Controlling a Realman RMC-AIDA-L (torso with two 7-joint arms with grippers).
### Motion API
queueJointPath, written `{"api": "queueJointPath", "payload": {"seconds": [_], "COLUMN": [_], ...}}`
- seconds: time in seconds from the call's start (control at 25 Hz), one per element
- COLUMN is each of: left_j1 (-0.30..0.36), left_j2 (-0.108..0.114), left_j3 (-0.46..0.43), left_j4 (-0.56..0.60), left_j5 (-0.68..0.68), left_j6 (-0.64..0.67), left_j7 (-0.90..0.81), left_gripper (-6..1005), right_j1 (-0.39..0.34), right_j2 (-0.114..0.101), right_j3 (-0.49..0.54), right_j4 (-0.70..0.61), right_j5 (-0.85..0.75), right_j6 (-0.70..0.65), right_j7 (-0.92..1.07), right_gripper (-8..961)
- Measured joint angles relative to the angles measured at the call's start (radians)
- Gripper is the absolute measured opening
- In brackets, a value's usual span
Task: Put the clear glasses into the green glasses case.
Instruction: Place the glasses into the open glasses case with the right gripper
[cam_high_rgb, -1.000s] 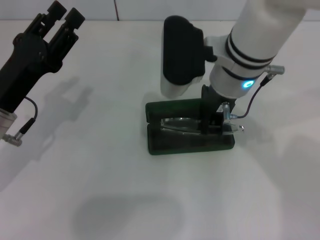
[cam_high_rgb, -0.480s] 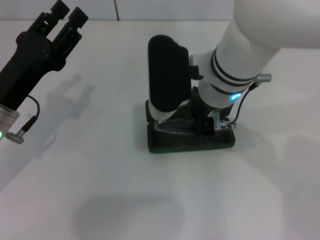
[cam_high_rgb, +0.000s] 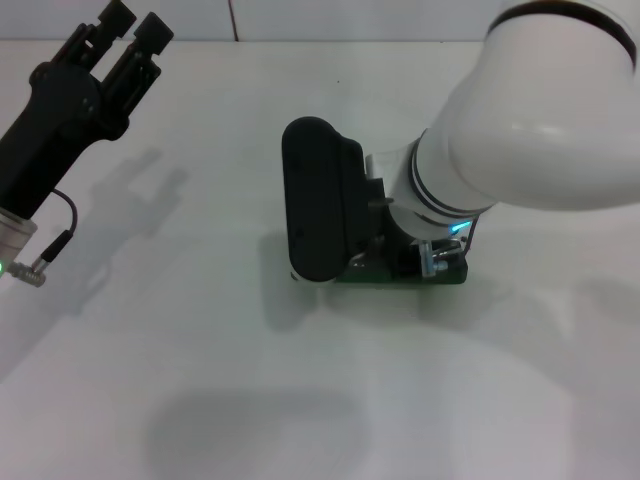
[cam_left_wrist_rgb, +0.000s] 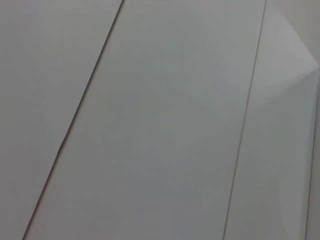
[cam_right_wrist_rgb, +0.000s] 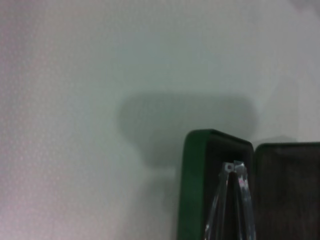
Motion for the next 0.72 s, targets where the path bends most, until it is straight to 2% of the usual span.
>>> {"api": "queueJointPath", "payload": {"seconds": [0.72], "left_j1": [-0.002], "left_j2": [0.000], "left_j3": [0.000], "left_j4": [0.000], "left_j5": [0.000], "left_j6": [0.000], "left_j7": [0.000], "left_gripper": [598], "right_j1": [-0.031], "right_j2": [0.000], "right_j3": [-0.029], "right_j4": [-0.037], "right_j5": [-0.033], "right_j6": [0.030], "right_j7": [0.010], "right_gripper": [126]}}
